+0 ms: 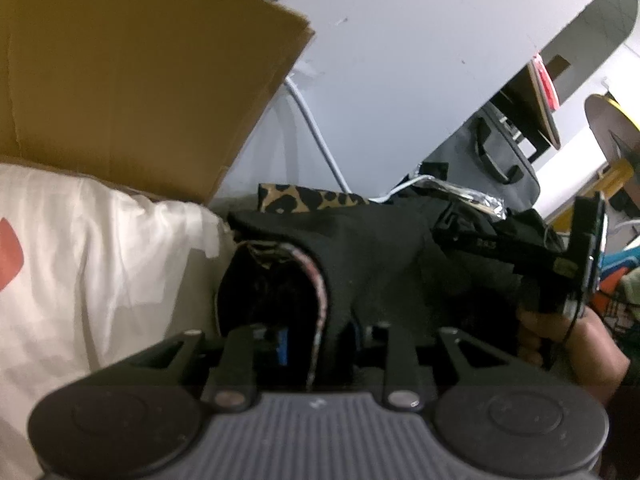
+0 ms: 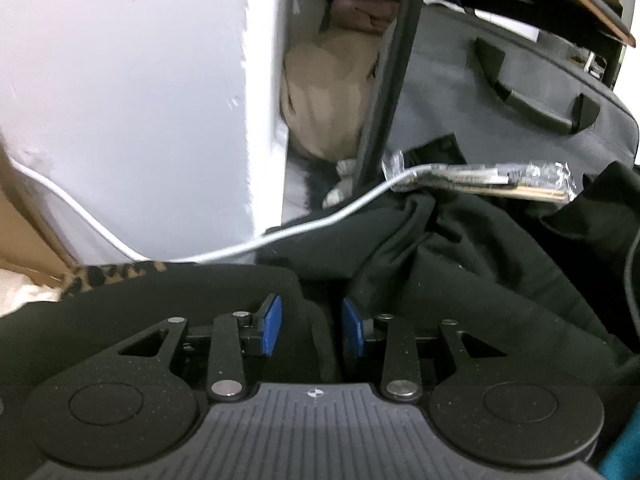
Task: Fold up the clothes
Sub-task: 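Lower the stack onto the black clothes pile and open both grippers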
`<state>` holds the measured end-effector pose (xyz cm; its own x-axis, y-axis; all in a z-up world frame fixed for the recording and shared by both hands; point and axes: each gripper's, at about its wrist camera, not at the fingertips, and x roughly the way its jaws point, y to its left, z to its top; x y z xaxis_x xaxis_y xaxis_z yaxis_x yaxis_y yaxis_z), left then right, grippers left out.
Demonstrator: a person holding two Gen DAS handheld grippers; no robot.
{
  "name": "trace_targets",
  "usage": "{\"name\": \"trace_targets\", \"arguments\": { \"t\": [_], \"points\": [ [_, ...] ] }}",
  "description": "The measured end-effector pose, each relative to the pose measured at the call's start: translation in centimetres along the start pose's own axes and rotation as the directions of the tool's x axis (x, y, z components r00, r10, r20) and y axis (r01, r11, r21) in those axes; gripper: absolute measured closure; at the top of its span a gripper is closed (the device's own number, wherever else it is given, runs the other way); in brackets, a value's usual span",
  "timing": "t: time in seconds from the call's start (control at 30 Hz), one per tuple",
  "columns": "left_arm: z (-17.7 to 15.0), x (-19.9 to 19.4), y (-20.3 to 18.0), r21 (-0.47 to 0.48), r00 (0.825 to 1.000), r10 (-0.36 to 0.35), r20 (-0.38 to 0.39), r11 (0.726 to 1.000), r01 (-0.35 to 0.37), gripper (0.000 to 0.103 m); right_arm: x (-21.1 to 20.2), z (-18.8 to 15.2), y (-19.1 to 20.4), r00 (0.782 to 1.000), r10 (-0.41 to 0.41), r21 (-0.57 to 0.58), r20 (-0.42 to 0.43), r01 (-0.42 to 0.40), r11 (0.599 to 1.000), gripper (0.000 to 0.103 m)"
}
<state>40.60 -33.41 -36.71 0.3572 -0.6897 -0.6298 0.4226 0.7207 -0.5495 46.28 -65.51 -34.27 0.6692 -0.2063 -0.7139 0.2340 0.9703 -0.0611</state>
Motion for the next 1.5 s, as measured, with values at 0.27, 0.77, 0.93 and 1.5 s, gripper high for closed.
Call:
{"name": "trace_targets", "arguments": {
  "t": [0.27, 0.77, 0.93, 1.5],
  "points": [
    [0.3, -1.8, -0.5, 0.023, 1.0, -0.012, 0.0, 1.0, 0.012, 0.053, -4.9, -2.6, 1.7, 0.994, 0.097, -0.021, 0.055, -0.096, 0.995, 0.063],
    [2.0, 2.3, 2.1, -0.101, 0.996, -0.086, -0.036, 0.991, 0.082, 0.031, -10.0, -10.0, 6.3, 0.965, 0.244, 0.064, 0.098, -0.251, 0.966, 0.062],
    [1.9, 3.9, 3.6, -0.175, 0.992, -0.12, -0.029, 0.978, 0.114, 0.039, -9.7, -11.6, 7.5, 0.965, 0.251, 0.064, 0.078, -0.256, 0.965, 0.063],
    [6.9, 2.8, 2.7, -0.087, 0.995, -0.039, 0.095, 0.995, 0.047, 0.094, -10.3, -11.4, 9.0, 0.95, 0.298, 0.079, 0.091, -0.305, 0.949, 0.063]
  ]
}}
